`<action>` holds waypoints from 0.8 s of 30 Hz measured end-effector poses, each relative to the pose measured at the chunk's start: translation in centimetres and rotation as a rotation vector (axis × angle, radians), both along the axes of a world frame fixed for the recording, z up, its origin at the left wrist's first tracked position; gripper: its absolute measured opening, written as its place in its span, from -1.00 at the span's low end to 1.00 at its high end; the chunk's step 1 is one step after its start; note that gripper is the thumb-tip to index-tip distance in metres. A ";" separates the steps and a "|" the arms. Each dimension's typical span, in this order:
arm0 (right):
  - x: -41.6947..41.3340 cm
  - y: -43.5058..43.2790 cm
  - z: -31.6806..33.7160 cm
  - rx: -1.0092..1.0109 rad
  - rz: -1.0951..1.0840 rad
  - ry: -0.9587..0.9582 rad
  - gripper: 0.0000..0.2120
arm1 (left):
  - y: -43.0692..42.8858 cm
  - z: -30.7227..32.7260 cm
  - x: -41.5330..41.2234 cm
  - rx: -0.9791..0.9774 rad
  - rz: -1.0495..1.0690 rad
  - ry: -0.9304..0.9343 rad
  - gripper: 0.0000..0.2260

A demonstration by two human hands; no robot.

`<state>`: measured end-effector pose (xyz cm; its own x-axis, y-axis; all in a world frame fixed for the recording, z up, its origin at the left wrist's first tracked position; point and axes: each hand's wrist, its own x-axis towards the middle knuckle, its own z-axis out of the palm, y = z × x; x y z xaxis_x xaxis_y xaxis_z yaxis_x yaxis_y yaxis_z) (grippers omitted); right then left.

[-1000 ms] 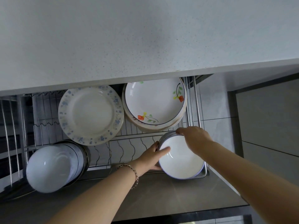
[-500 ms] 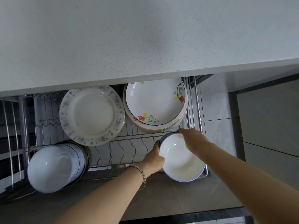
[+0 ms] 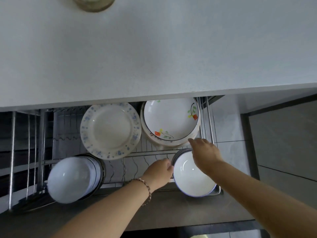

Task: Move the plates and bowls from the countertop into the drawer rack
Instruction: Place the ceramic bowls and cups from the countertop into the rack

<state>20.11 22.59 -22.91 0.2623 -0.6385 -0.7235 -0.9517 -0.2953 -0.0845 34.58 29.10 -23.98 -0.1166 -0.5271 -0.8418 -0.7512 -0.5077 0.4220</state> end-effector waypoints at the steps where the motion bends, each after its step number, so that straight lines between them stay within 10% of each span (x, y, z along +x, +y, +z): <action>1: 1.0 -0.6 1.3 0.013 -0.003 -0.018 -0.56 | -0.5 1.3 1.1 -0.027 0.013 -0.006 -0.69; 7: 9.6 -6.2 12.3 0.081 -0.194 -0.349 -0.71 | -4.4 10.3 10.2 -0.288 0.321 0.018 -0.81; 13: 20.1 -14.5 19.3 0.149 -0.896 -0.849 -0.54 | -9.1 15.5 20.9 -0.519 0.611 -0.006 -0.75; 24: 32.4 -21.8 15.6 0.241 -1.410 -1.162 -0.61 | -10.9 15.7 33.2 -0.493 0.728 0.086 -0.79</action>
<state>52.47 0.79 -7.33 0.0625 -0.7232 -0.6878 0.1104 0.6899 -0.7154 67.82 18.23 -8.24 0.3370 -0.7961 -0.5026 -0.2684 -0.5930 0.7592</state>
